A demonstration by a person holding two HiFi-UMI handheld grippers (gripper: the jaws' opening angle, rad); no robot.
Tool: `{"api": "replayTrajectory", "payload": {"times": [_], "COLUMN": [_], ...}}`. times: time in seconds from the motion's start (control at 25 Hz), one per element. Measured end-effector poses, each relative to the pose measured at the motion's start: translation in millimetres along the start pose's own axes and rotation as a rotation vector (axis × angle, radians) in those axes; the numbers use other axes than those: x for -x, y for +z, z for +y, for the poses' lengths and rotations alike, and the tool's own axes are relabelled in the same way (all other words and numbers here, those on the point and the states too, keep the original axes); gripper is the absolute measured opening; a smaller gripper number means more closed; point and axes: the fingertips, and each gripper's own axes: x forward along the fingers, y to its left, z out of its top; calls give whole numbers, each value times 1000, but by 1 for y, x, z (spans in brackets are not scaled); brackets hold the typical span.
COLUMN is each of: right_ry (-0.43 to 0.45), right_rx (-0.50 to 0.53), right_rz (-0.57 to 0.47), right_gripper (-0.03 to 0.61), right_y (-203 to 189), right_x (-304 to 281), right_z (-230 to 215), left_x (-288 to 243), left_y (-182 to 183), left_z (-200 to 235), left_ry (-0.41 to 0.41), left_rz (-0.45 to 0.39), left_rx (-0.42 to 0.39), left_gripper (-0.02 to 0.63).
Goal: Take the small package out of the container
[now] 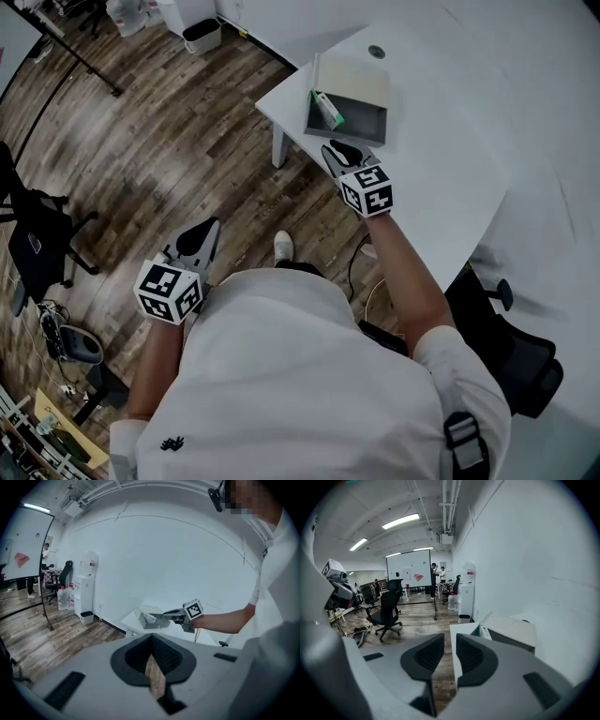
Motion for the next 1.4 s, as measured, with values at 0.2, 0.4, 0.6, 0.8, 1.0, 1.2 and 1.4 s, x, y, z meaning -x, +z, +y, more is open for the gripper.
{"api": "replayTrajectory", "payload": {"times": [0.2, 0.4, 0.6, 0.8, 1.0, 1.2, 1.4], "right_ry": [-30, -38, -44, -47, -51, -51, -73], "right_rx": [-11, -28, -22, -25, -19, -16, -6], "right_rz": [23, 43, 65, 98, 139, 181, 193], "right_gripper": [100, 133, 141, 154, 167, 165, 115], "right_y": [-8, -13, -16, -27, -36, -45, -47], "right_x": [-31, -59, -80, -100, -118, -130, -134], "right_z": [-42, -70, -90, -105, -113, -116, -122], "left_x": [-3, -2, -3, -8, -10, -9, -12], "left_y": [1, 3, 4, 3, 10, 11, 8], "left_z": [5, 13, 18, 21, 23, 25, 22], "left_ry": [60, 125, 174, 200, 220, 235, 237], "left_rz": [14, 9, 10, 23, 21, 27, 42], "left_rx": [6, 29, 58, 72, 76, 86, 87], "left_gripper": [8, 6, 6, 6, 8, 6, 8]}}
